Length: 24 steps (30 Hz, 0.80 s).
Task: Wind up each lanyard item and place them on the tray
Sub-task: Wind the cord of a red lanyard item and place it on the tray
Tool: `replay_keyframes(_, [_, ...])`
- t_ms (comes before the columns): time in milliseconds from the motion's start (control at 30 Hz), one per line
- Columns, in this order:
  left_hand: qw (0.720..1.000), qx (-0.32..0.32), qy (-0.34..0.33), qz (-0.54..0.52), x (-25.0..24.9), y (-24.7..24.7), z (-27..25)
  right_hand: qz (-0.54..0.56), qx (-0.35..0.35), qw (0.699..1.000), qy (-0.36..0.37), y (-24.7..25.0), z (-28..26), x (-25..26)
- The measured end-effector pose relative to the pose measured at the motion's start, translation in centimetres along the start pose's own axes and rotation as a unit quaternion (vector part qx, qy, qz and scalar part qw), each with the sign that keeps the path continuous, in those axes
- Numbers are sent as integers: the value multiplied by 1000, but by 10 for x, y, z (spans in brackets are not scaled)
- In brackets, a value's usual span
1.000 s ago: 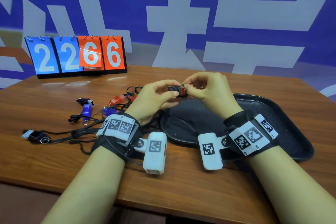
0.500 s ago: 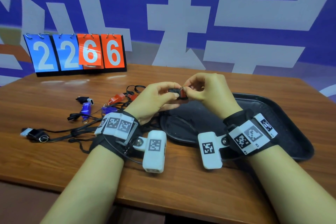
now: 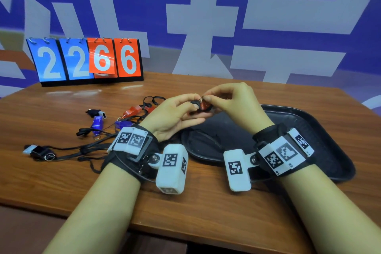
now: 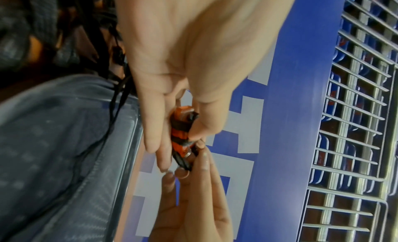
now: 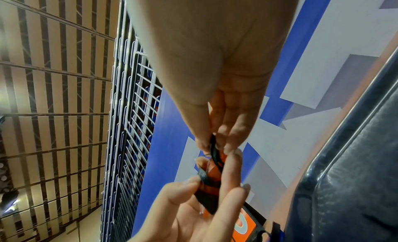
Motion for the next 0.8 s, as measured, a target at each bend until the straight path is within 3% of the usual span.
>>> replay_keyframes(233, [998,-3,0,-69,-2,3,-1,112,-30,993,-36,9,1,-6])
replay_keyframes(433, [997,0,6,-82,0,3,-1,70,24,996,-51,4,-2,-6])
replay_keyframes(667, [1000,-10,-12,16,-1,0,-1,48,-11,997,-65,5,0,-14])
replay_keyframes(800, [999,-5,-15,30,-1,-1,-1,15,18,998,-59,0,0,-13])
Point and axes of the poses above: each hand's wrist, its own z-axis towards the middle knuckle, its own y-axis out of the back of the hand, x = y × z, the point moved 9 cm from there along z, towards the middle knuckle, and after that the axes turned 15 degrees about z, right-handed, at the moved point
